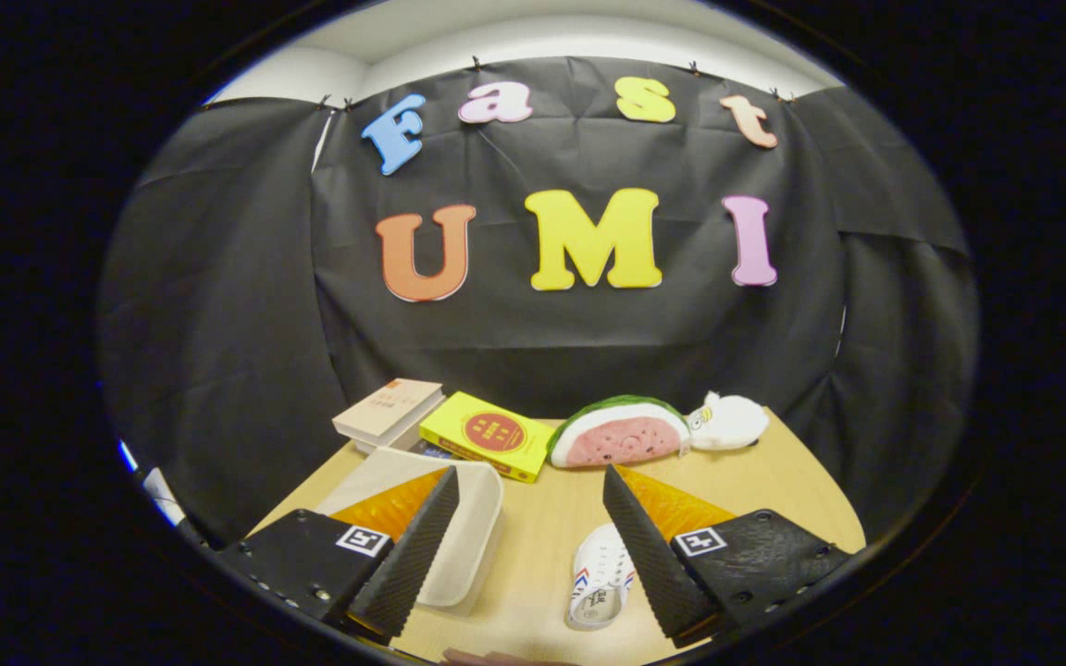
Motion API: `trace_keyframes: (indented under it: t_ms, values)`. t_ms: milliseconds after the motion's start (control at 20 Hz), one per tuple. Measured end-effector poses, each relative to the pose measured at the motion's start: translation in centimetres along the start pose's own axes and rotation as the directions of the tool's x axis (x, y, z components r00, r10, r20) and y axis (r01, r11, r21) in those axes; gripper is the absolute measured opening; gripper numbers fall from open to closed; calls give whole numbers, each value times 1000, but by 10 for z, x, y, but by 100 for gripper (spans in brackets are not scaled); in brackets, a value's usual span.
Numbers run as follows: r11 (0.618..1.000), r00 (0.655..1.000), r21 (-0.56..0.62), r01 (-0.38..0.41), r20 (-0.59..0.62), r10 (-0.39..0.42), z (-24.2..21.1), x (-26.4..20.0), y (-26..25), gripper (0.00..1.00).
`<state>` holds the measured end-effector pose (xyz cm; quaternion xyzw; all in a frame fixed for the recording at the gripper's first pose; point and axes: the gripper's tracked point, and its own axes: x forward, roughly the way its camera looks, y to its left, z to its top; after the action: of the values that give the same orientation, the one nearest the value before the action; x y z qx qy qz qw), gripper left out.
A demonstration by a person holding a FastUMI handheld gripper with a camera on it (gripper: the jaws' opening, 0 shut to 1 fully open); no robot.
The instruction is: Open the storage box then place both shoes into the box .Put the left shoe in first, then the right shoe, with the right side of both shoes facing outward in a uniform manner.
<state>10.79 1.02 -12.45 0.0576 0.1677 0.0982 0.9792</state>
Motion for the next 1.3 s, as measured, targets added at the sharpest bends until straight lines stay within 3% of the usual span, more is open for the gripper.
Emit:
trace_keyframes:
  t_ms: [200,350,450,550,700,850,1050,1250,1300]
  values:
    - [989,982,101,-106,-148,120,-31,54,-8,96]
    - [956,927,168,-241,-252,278,-56,86,-1,96]
    - [902,851,249,-354,-314,420,-74,99,10,96]
    - [826,754,352,-440,-355,553,-92,109,22,96]
    - [728,635,477,-493,-375,676,-113,125,26,94]
    - [602,492,583,-546,-358,793,-124,126,41,94]
    - [460,365,704,-541,-296,883,-129,135,56,94]
    - [357,271,782,-511,-248,930,-130,134,68,93]
    - [360,266,778,-516,-254,930,-132,134,68,81]
